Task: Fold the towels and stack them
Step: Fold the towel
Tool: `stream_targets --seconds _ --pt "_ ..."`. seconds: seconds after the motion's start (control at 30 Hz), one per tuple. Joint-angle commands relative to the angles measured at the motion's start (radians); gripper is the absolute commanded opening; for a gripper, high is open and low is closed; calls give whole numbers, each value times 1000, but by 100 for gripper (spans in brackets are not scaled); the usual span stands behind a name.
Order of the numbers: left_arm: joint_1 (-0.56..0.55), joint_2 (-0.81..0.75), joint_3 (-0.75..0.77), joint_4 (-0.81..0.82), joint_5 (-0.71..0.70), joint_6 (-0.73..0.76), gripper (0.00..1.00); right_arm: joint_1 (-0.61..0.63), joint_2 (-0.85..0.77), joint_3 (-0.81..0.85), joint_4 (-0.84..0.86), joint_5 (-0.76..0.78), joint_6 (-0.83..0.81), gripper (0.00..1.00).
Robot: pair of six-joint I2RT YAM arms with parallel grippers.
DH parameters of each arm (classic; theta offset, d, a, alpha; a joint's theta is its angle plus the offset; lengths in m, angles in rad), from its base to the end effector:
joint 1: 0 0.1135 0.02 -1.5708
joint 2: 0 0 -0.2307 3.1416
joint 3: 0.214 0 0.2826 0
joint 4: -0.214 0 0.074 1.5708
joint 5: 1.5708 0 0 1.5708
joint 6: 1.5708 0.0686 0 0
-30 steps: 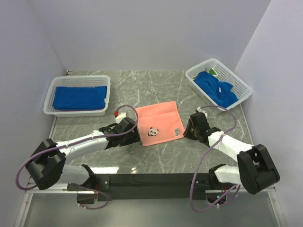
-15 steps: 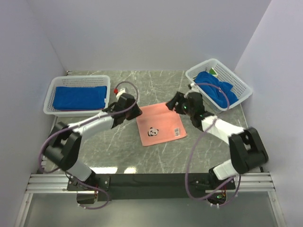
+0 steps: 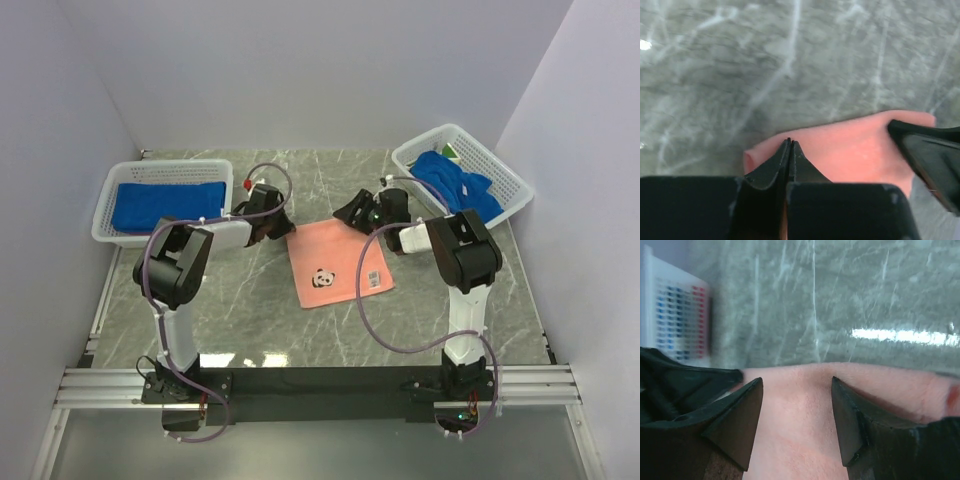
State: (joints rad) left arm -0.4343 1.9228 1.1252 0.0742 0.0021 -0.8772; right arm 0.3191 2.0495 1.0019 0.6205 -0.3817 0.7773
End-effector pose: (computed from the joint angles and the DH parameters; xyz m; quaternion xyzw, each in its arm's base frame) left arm 0.4011 -0.1862 0.0799 -0.1998 0.8894 -0.2515 0.3253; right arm 0.4112 0.1628 0.0520 0.0875 0.8274 0.4131 0.3704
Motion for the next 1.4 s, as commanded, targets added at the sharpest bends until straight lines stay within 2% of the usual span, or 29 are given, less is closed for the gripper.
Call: stream_targets --seconds 0.0,0.23,0.4,0.47,0.57,0.7,0.73,0.83,0.93,1.07,1.17,1.37 --pt "11 19 -13 90 44 -6 3 -47 21 9 105 7 50 65" --pt "46 44 -102 139 19 -22 2 -136 11 -65 105 75 146 64" --pt "57 15 -65 90 1 32 7 -141 -61 -55 1 90 70 64" --pt "57 -14 -18 61 1 66 16 -140 -126 -51 -56 105 7 64" --pt "57 -45 77 7 -36 116 32 -123 -238 -20 -226 164 -137 64" --pt "57 -105 169 -71 -62 164 53 -65 -359 33 -514 239 -320 64" --pt "57 -138 192 -71 -63 175 64 -25 -399 38 -560 265 -381 64" --pt "57 -224 211 -154 -68 190 84 49 -454 47 -724 362 -461 60" --pt "57 -333 199 -235 -93 214 98 153 -480 32 -836 415 -490 53" --pt "57 -479 185 -387 -177 267 99 293 -491 0 -924 448 -463 45" --pt "57 -593 156 -470 -250 320 99 351 -496 -32 -950 484 -418 40" --pt "58 -820 -34 -461 -365 397 99 428 -463 -95 -973 508 -339 36"
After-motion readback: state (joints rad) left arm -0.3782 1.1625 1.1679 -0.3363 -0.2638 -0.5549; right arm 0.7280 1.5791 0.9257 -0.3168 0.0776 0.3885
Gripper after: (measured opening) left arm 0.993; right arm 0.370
